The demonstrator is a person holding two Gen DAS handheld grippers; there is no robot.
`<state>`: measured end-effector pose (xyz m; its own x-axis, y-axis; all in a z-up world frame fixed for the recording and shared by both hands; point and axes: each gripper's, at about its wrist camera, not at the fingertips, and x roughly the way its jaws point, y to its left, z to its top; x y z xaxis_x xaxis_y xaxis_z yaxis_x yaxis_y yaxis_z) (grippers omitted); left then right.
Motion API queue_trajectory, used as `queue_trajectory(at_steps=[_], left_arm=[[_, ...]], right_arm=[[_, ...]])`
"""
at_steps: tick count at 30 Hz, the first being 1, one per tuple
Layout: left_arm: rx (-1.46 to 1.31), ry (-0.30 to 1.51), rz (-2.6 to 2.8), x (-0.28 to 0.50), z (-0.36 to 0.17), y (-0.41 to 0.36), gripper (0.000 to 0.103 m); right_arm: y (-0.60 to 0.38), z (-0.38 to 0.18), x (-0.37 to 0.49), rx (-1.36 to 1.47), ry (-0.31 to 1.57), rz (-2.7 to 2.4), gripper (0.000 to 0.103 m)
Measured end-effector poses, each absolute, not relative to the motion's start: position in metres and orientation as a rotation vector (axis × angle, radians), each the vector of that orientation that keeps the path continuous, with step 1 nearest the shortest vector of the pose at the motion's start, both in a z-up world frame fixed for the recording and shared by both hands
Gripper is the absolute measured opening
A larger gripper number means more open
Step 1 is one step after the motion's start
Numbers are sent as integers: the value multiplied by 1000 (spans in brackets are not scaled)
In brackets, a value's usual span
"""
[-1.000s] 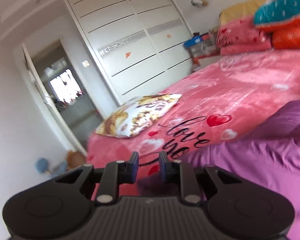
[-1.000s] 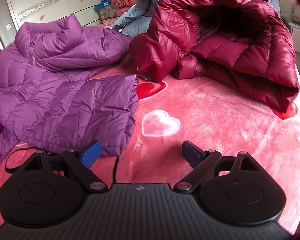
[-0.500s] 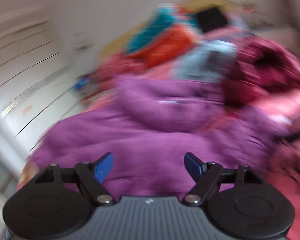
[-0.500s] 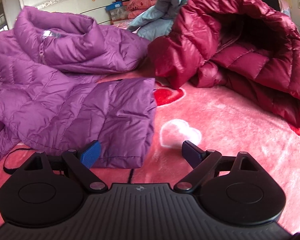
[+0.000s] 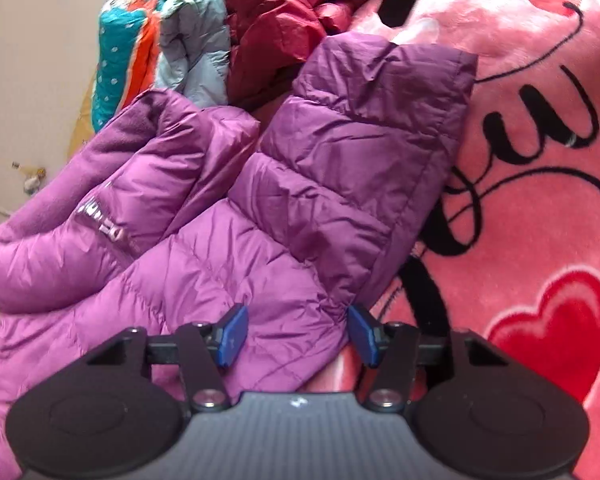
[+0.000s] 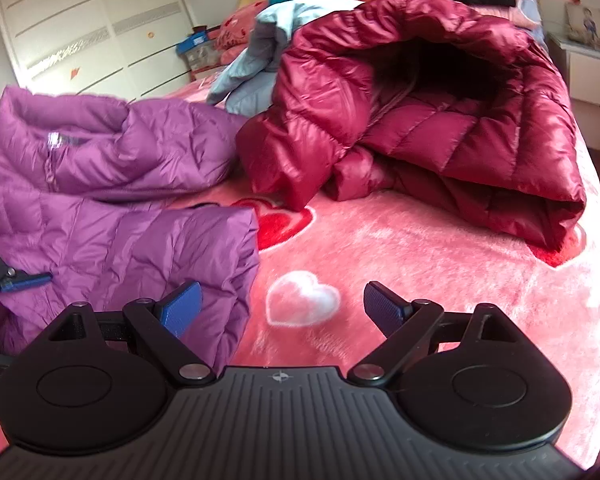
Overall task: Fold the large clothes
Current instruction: 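Close the left gripper on the purple jacket's shoulder edge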
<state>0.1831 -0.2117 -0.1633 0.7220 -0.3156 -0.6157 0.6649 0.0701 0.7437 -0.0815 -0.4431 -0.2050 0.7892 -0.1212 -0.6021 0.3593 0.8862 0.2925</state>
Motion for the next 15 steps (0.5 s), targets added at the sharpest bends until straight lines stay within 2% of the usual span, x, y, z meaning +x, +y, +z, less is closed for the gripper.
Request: queue_trajectory(at_steps=[1,5,9,15], left_arm=[[1300,339,-780,178,-161,-212,46],[1150,398,-859,170,-143,-222,48],[1218,372,-852,164,-164,-244,46],[1135,418,-799,172,-164,-260,46]], right_arm=[[-445,-205,-84,425,607,-267,103],[-453,-200,-90,468,583,-268,103],[-459,-195,-95,501,563,-273,103],[-467,-191,-104,526,549,-300,103]])
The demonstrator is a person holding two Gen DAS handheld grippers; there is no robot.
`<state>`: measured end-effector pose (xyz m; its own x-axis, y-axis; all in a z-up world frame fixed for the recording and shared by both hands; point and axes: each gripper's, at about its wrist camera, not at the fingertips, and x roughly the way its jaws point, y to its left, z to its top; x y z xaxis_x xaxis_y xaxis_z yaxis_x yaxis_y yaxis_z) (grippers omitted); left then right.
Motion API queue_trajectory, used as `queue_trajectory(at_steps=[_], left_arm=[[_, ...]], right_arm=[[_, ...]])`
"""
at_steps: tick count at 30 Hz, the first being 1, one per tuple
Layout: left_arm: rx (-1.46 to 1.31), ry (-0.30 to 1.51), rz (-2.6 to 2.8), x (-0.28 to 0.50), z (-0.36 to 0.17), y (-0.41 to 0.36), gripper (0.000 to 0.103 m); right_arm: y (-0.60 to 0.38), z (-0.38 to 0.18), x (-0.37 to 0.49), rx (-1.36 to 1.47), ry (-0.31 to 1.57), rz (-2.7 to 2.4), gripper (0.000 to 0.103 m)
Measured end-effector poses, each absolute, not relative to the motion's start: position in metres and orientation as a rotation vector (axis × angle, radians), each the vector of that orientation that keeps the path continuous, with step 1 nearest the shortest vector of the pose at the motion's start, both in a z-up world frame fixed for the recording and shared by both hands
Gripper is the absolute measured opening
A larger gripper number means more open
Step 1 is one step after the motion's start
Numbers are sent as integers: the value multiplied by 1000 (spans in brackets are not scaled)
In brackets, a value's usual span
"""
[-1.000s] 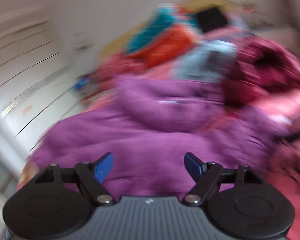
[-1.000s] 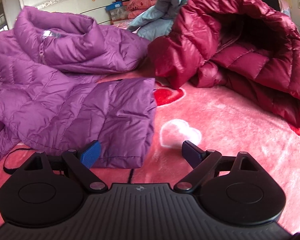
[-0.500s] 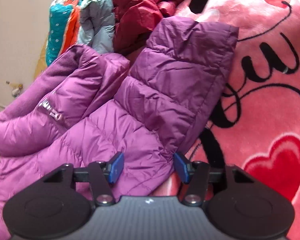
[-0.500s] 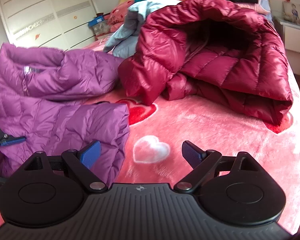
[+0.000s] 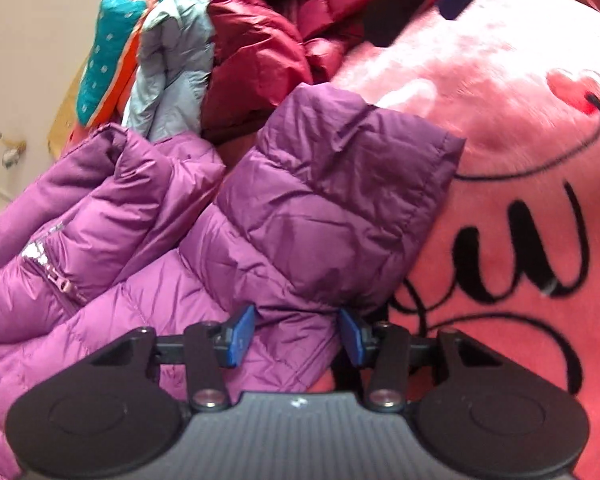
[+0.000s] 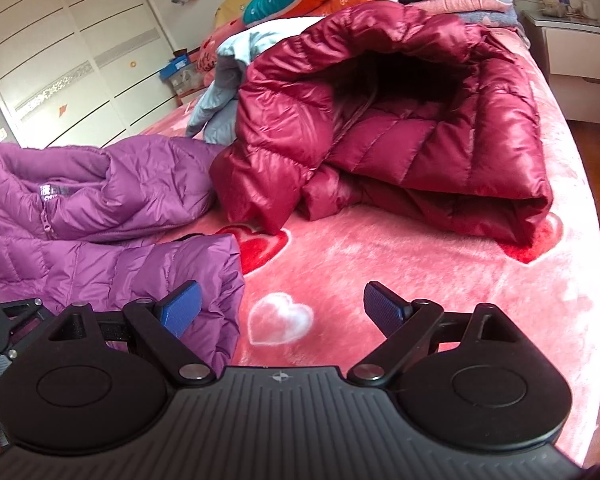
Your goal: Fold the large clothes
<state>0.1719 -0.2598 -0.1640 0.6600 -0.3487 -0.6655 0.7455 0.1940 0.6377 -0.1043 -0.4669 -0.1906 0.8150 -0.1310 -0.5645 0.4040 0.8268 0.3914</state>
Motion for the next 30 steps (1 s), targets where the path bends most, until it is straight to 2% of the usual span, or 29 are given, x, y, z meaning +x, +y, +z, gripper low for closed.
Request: queue_trajectory(at_steps=[6,10,14,16,21,23,26,27,30], left_arm=[[1106,388,-840,146,-157,-255,46],[1118,364,-866,139,-163,-260,56],[1116,342,-855,146,-169,-272,59],[1097,340,-844,151,-170,-274,65],[979,379,-798,168,-170,-288,66],[953,380,-788,169,-171,-291,61],[929,396,-791,168,-169,-293,30],[939,384,-766,167,-169,-293,9],[846,422,-716,172,-153,-286,5]], right_arm=[[-469,-190,-108,547,548,-307,103],[-468,-189,-106,537,552,-300,103],[-470,-190,-100,543,559,-301,103],[-471,-191,-99,547,560,-304,103],[-474,-194,-97,550,566,-303,103],[-473,-194,-96,540,566,-306,103],[-474,-195,-95,528,570,-312,103],[-474,-195,-94,526,571,-314,103],[-476,-197,-92,521,581,-312,103]])
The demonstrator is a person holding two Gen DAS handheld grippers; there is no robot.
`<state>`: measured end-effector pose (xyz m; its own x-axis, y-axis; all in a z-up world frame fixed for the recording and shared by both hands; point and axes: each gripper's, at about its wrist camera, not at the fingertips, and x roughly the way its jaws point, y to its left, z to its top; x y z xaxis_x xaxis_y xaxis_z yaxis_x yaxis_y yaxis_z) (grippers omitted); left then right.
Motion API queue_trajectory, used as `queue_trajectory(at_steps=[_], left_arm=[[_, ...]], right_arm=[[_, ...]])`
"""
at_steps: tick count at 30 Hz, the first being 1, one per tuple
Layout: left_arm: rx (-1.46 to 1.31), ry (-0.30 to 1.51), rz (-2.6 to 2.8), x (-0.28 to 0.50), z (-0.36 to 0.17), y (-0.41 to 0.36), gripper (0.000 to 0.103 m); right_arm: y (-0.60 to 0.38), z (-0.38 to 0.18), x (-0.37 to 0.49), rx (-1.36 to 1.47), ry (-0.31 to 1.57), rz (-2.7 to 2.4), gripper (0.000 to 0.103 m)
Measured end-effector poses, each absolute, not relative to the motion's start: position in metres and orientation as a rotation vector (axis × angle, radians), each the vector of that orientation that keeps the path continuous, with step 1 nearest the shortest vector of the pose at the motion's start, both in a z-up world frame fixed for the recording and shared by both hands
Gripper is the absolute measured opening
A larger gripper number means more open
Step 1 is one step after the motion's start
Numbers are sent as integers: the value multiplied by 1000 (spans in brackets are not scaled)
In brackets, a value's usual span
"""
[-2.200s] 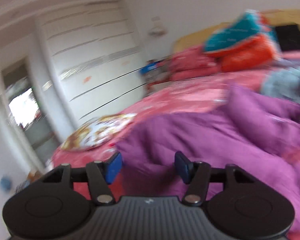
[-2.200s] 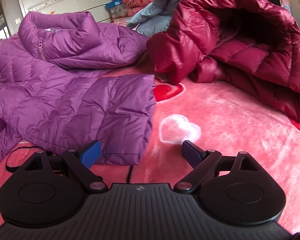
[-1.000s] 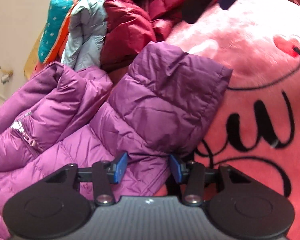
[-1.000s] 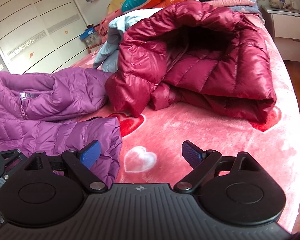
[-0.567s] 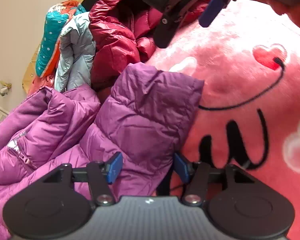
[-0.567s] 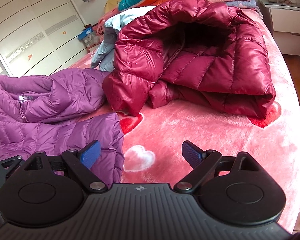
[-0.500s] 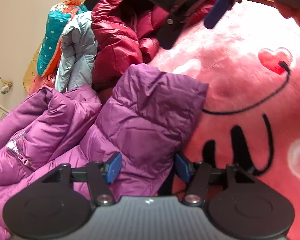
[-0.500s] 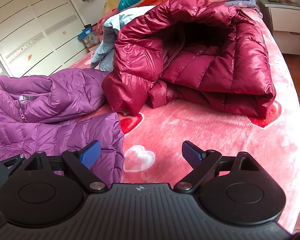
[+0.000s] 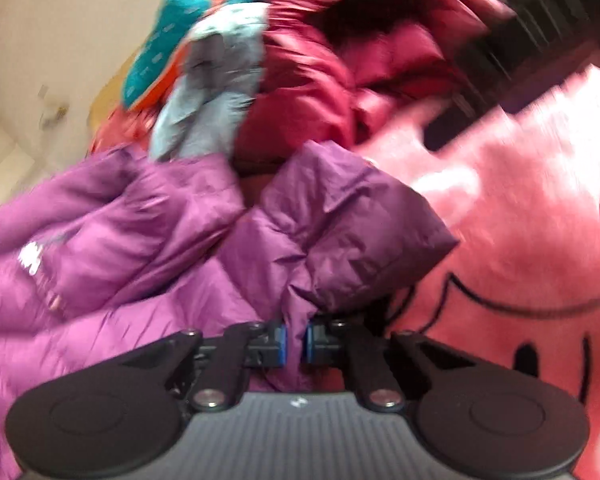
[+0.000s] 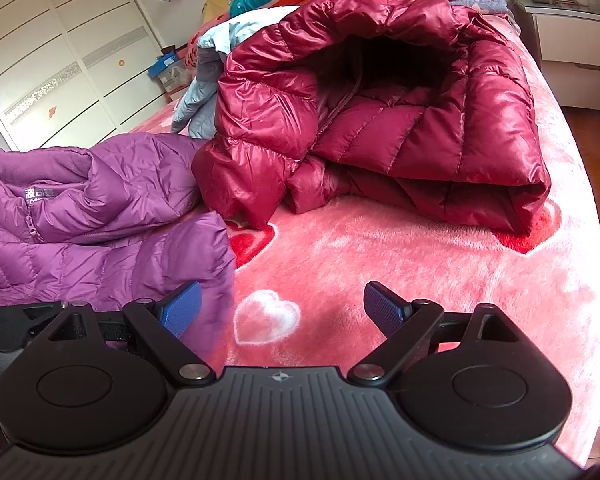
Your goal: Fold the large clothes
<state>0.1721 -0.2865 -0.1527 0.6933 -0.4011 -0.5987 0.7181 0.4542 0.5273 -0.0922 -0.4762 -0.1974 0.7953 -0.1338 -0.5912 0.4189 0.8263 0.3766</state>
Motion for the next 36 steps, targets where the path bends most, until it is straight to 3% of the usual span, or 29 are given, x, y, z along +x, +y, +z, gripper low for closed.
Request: queue_trajectory(at_steps=[7,12,16,23,29,35,36], left_arm=[[604,431,-594,180,-67,-219,5],[421,385,-406,203,3,-124,5],[343,356,-160,234,28,-41,5],[259,473,245,295,-12,76,5],[186,606,421,317,-66,123,7],[143,711,471,311,-100,154,20],[141,721,472,308,-103,159,29]], right_arm=[[-471,-201,-92,455,597,-315,103],[-466,-207,-93,406,632,-337,103],[-460,-214,-92,363,664,-349,103],[-431,-221,-84,245,694,-325,103],[-391,-220,-76,186,717,-230,103],[-317,-213,-72,128,751,36,103],[-302,-211,-71,113,752,84,103]])
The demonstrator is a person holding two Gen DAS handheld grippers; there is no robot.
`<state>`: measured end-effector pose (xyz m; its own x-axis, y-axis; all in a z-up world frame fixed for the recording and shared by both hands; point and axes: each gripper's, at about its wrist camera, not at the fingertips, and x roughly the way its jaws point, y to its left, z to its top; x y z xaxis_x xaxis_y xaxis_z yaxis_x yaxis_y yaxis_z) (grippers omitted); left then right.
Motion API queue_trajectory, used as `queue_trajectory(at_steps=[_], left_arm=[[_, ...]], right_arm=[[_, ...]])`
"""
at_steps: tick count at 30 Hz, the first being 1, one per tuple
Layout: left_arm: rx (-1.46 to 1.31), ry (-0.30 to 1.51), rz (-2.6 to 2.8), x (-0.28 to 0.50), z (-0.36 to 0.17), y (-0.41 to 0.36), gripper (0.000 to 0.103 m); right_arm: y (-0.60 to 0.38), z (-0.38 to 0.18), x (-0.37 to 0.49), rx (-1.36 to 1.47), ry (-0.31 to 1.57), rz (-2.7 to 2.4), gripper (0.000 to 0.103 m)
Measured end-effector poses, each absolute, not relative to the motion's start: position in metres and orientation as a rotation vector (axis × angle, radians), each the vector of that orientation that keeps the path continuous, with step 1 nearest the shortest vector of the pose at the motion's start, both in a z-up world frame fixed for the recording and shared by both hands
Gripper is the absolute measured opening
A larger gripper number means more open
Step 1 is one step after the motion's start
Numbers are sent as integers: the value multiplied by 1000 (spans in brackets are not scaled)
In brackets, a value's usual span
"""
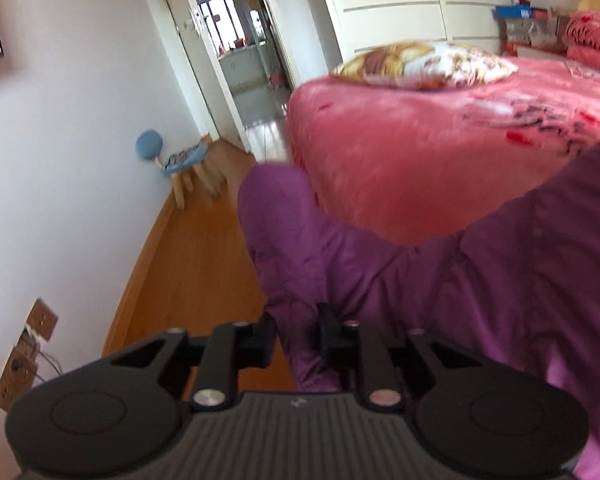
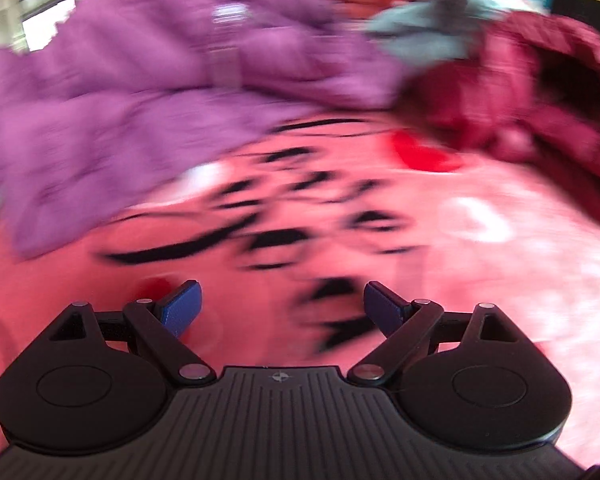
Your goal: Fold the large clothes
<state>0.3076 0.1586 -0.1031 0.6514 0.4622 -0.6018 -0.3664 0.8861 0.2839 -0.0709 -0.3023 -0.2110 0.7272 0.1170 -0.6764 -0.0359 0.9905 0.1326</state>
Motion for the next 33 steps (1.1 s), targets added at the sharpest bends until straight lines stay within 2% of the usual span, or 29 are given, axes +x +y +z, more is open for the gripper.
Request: queue_trajectory(at_steps=[1,6,10,16,18,20,23,25,30,33], left_arm=[[134,725,472,302,-102,172,36],[94,666,474,270,-90,196,47],[116,565,410,227,-67,190,52],[120,487,206,172,-46,145,53],[106,464,139,157,-42,127,54],[109,456,92,144,-40,110,55],[161,451,16,139,-45,82,59],[209,440,-39,142,-49,62,60],[354,413,-216,131,-61,8,61],[476,392,-302,136,-73,-27,62]], right_arm=[[-288,-209,-69,95,750,130,103],[-233,-191,-60,45,698,273,103],[-215,-178,-33,51,637,242,103],[-190,-173,12,65,591,222,103],[-181,-177,11,38,583,193,92],[-176,-182,13,38,591,174,58],[-180,-188,25,71,603,136,36],[-193,-182,17,78,586,87,27],[-255,-174,-5,105,546,-96,22],[-314,-170,-19,155,531,-250,14]])
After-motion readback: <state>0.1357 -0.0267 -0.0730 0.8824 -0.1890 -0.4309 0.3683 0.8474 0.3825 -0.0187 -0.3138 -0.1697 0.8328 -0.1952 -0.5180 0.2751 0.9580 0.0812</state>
